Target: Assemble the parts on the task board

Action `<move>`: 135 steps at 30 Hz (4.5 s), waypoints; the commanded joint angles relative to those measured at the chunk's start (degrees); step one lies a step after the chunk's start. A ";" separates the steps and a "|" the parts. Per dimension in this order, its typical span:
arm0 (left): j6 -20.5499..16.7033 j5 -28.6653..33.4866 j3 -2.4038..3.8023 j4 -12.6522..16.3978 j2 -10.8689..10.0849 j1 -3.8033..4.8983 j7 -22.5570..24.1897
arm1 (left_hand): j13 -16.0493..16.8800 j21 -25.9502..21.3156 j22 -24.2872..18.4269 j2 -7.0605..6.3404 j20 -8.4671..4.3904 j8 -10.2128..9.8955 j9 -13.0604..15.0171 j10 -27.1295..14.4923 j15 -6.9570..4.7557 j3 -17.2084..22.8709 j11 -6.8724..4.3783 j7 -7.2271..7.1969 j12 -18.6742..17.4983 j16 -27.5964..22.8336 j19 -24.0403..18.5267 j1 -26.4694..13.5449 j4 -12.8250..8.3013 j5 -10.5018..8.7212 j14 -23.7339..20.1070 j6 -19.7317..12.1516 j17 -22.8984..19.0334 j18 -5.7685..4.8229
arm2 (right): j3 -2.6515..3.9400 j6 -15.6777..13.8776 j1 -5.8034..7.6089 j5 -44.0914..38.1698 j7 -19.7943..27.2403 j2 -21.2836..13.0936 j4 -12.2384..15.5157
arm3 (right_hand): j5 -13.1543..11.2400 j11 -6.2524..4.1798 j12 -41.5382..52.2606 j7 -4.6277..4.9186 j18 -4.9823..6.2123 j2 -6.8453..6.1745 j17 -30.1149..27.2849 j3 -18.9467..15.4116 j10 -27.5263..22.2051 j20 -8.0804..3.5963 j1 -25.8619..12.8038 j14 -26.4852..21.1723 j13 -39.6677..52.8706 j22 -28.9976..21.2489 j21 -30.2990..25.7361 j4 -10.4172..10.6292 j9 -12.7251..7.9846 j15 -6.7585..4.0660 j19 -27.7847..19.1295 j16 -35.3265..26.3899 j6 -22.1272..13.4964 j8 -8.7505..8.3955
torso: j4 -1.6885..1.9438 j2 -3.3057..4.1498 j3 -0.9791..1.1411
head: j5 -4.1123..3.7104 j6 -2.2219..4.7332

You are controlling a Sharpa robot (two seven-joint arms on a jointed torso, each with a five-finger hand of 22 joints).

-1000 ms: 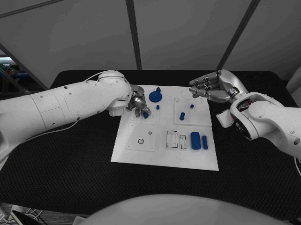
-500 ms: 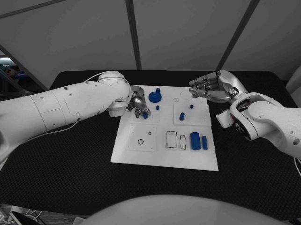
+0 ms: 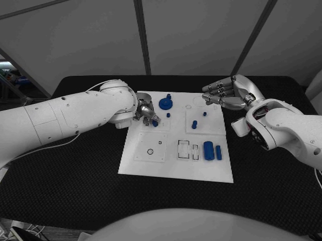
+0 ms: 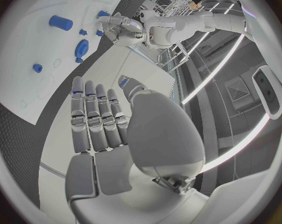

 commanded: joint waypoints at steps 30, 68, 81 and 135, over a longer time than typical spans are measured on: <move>-13.36 -3.04 0.05 4.76 -2.53 -2.36 0.68 | 0.12 0.74 1.06 1.24 -0.09 0.18 0.17 0.31 -0.34 6.07 -0.15 -0.09 -0.14 0.28 0.97 2.39 -5.40 0.31 2.45 -0.04 0.16 -4.68 | 0.04 -0.08 0.09 -0.13 0.85 -0.44 0.32 | 0.18 0.18 -0.24 0.01 0.11 0.06 -0.15 -0.01 -0.34 0.23 -0.39 -0.27 -0.07 -0.17 -0.31 -0.26 0.00 0.16 0.21 -0.08 -0.40 -0.16 | -0.05 0.04 0.02 | 0.40 -0.01; -9.54 -4.56 0.07 4.14 -2.12 -2.86 0.25 | 0.38 0.90 1.30 1.05 -0.11 0.18 0.23 0.54 -0.37 6.56 -0.19 -0.11 0.04 0.26 1.15 2.45 -5.50 0.31 2.45 0.05 0.13 -4.72 | 0.04 0.28 0.09 0.08 0.96 -0.20 0.00 | 0.18 0.18 -0.24 0.01 0.11 0.06 -0.15 -0.01 -0.34 0.23 -0.39 -0.27 -0.07 -0.17 -0.31 -0.26 0.00 0.16 0.21 -0.08 -0.40 -0.16 | -0.01 0.00 -0.02 | 0.34 -0.33; -9.05 -4.57 0.07 4.22 -2.29 -2.87 0.16 | 0.38 0.90 1.30 1.05 -0.11 0.18 0.23 0.54 -0.37 6.56 -0.19 -0.11 0.04 0.26 1.15 2.45 -5.50 0.31 2.45 0.05 0.13 -4.72 | 0.04 0.37 0.08 0.09 1.05 -0.09 -0.62 | 0.18 0.18 -0.24 0.01 0.11 0.06 -0.15 -0.01 -0.34 0.23 -0.39 -0.27 -0.07 -0.17 -0.31 -0.26 0.00 0.16 0.21 -0.08 -0.40 -0.16 | -0.05 0.05 0.03 | 0.53 -0.43; -6.69 -4.89 0.18 2.13 -1.22 -2.86 -0.16 | 0.58 0.83 1.68 -1.02 -0.33 0.55 0.96 1.64 -0.66 2.92 -0.57 -0.77 0.71 0.25 1.32 -1.56 -2.62 -0.41 2.45 1.40 0.16 -4.73 | 0.04 0.52 0.08 0.20 1.08 -0.22 -0.66 | 0.20 0.19 -0.21 0.02 0.14 0.19 -0.46 -0.04 -0.41 0.29 -0.54 -0.32 -0.06 -0.40 -0.56 -0.28 0.01 0.19 0.28 -0.03 -0.43 -0.13 | -0.08 0.05 0.04 | 0.56 -0.87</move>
